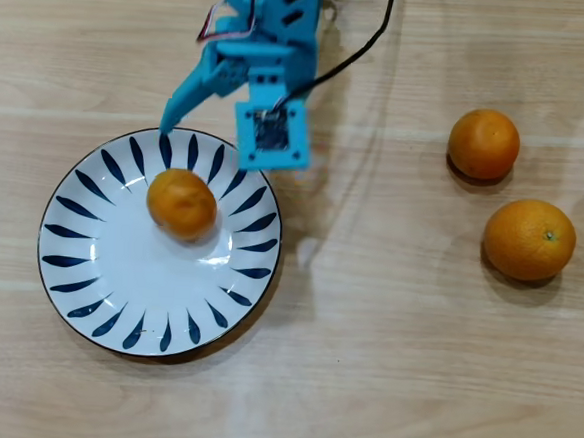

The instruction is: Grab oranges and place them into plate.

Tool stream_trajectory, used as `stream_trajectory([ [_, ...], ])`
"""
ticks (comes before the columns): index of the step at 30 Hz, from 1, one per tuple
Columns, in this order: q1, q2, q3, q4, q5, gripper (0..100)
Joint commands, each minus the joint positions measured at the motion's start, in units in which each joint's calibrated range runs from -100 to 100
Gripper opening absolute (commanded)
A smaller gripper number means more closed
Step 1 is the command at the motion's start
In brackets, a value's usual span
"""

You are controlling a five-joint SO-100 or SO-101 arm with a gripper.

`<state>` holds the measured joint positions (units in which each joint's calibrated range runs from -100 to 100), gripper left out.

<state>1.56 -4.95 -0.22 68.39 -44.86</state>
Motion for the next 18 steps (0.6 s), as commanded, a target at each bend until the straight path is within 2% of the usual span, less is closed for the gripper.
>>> stream_trajectory([
  [1,-5.27,-5.95,-8.88,9.61,-0.2,38],
  [5,-12.37,-5.95,-13.4,11.07,-0.3,21],
  [18,-34.14,2.5,-13.68,11.24,-15.93,23],
])
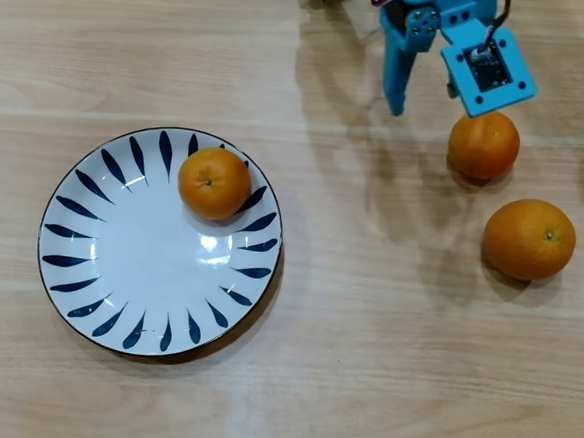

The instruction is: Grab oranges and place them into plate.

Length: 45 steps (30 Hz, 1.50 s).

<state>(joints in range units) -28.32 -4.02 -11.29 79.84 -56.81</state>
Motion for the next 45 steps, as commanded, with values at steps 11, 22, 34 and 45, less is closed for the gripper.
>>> stream_trajectory([
  [11,-12.97,9.01,-3.33,-0.56,-14.13,49],
  [22,-18.45,18.39,-2.61,-13.88,-18.05,49],
  [34,-18.37,26.93,-2.61,-15.51,-18.05,49],
  [45,-18.45,28.03,-2.52,-15.51,-18.05,35],
])
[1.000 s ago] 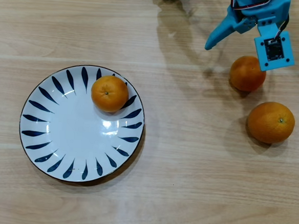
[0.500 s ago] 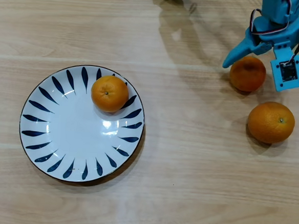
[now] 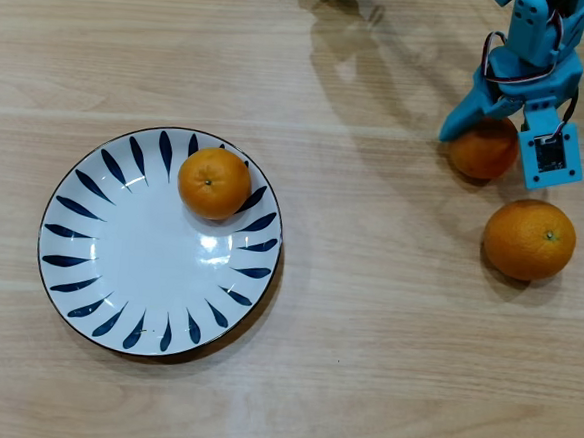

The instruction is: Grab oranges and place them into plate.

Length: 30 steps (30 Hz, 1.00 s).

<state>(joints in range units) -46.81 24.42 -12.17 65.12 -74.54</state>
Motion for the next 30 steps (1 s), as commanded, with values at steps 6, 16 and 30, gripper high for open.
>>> stream_trajectory([
  [6,0.04,0.01,-1.63,-0.78,-0.31,29],
  [16,0.93,-2.78,-0.64,-0.18,0.21,27],
  [30,19.47,-23.57,10.77,-1.64,13.8,27],
])
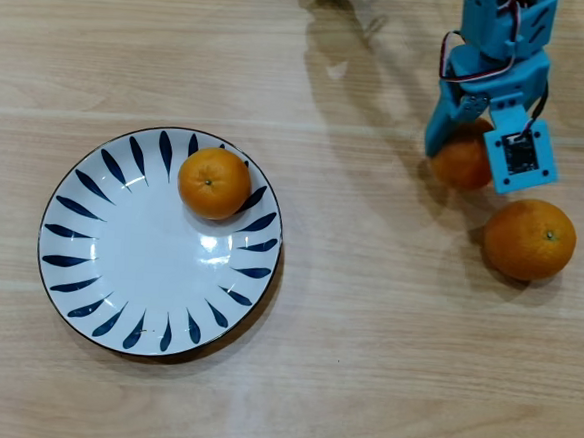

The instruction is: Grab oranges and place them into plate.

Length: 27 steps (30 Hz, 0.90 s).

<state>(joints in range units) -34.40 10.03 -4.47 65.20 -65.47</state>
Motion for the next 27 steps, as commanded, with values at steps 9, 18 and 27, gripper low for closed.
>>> stream_trajectory([
  [9,30.77,-25.41,19.73,-24.25,19.99,27],
  [18,42.63,-21.61,17.19,-36.62,24.48,26],
  [27,49.56,-5.63,2.34,-32.84,28.04,27],
])
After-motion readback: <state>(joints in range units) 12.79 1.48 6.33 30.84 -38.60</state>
